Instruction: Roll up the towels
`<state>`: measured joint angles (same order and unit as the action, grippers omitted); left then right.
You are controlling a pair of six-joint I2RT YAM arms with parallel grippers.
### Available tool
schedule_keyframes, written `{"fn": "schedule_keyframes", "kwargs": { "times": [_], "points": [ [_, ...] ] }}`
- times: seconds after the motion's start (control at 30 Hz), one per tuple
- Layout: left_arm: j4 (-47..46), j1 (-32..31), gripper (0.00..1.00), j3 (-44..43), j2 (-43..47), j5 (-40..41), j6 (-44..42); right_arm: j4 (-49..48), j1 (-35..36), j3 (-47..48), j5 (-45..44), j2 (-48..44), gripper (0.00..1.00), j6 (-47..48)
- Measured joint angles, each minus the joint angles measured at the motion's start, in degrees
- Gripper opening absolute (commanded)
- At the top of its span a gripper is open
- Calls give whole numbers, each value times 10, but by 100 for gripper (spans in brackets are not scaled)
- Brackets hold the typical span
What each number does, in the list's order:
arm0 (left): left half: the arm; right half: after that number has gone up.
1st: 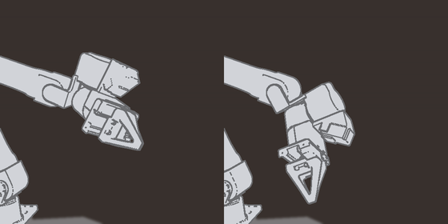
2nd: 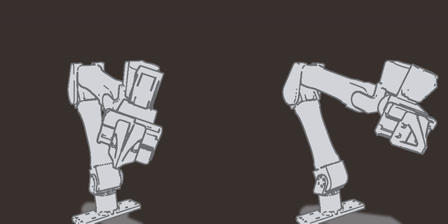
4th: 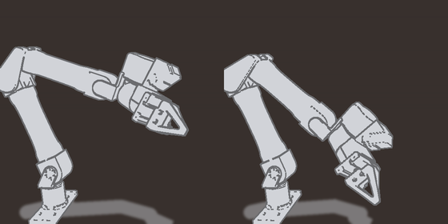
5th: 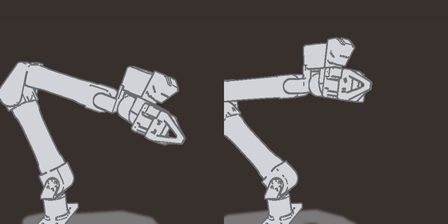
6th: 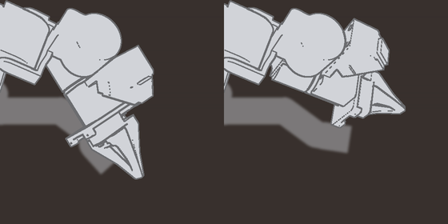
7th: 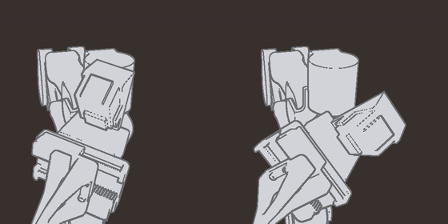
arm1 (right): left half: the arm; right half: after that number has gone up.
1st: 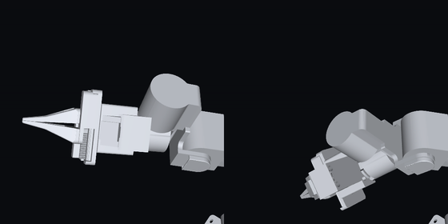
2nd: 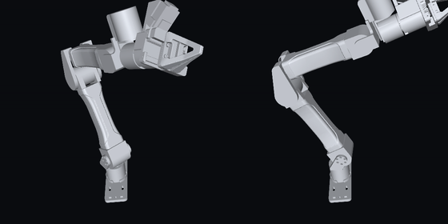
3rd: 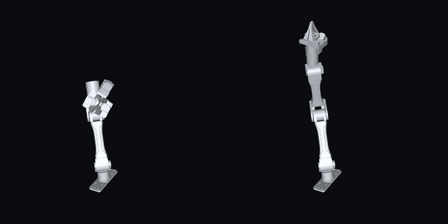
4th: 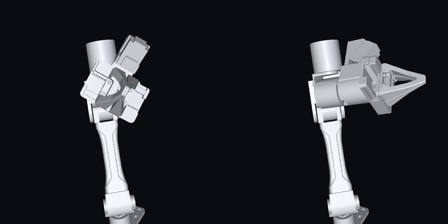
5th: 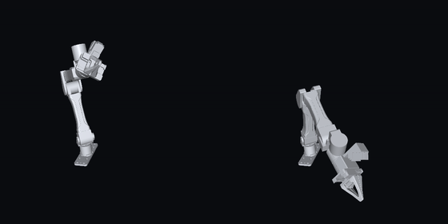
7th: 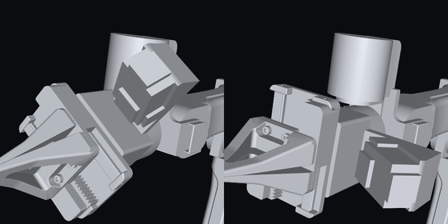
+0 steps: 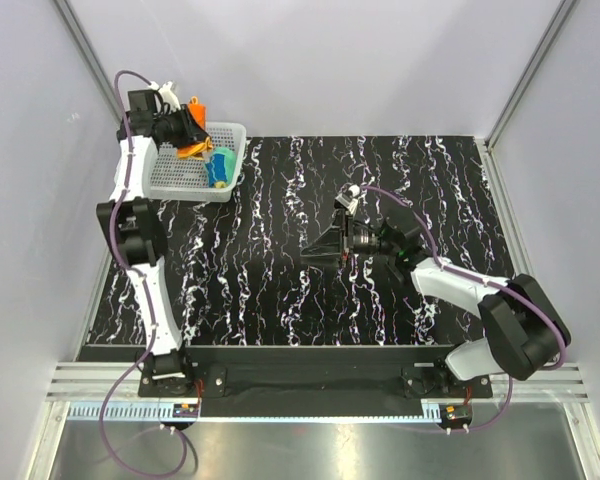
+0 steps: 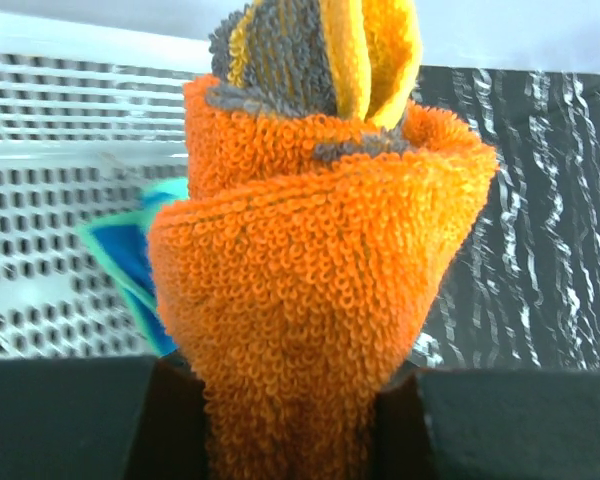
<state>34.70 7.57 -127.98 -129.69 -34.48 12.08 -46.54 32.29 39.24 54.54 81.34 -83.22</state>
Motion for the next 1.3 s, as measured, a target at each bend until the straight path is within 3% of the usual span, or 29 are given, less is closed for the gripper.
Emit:
{"fn": "schedule_keyframes", "kwargs": {
  "times": [0.1, 0.33, 0.43, 0.47, 0.5, 0.67, 0.7, 0.77, 0.8, 0.93, 1.1, 1.3],
  "points": [
    [-7, 29, 0, -32, -75, -26, 7, 8, 0, -3, 7, 4, 47, 13],
    [20, 62, 10, -51, -208, -45, 20, 14, -1, -4, 22, 49, 47, 27],
    [30, 62, 21, -72, -216, -58, 23, 11, -1, -4, 25, 68, 46, 26],
    [32, 60, 33, -78, -216, -52, 19, 9, -1, -4, 26, 74, 46, 26],
    [35, 58, 37, -81, -216, -42, 13, 7, -1, -4, 27, 79, 46, 25],
    [68, 40, 48, -91, -214, 36, -15, 0, -1, -4, 35, 88, 46, 25],
    [74, 33, 60, -94, -211, 58, -21, -2, -1, -4, 36, 88, 46, 25],
    [88, 23, 72, -105, -209, 97, -30, -5, -1, -4, 36, 90, 46, 25],
    [94, 12, 85, -111, -208, 123, -36, -6, -1, -4, 37, 92, 46, 25],
    [101, -17, 97, -120, -203, 220, -57, -6, -1, -4, 37, 95, 46, 25],
    [108, -18, 99, -122, -203, 303, -65, -6, -1, -4, 37, 95, 46, 25],
    [115, 2, 99, -120, -199, 337, -61, -6, -1, -4, 37, 95, 46, 25]
  ]
}}
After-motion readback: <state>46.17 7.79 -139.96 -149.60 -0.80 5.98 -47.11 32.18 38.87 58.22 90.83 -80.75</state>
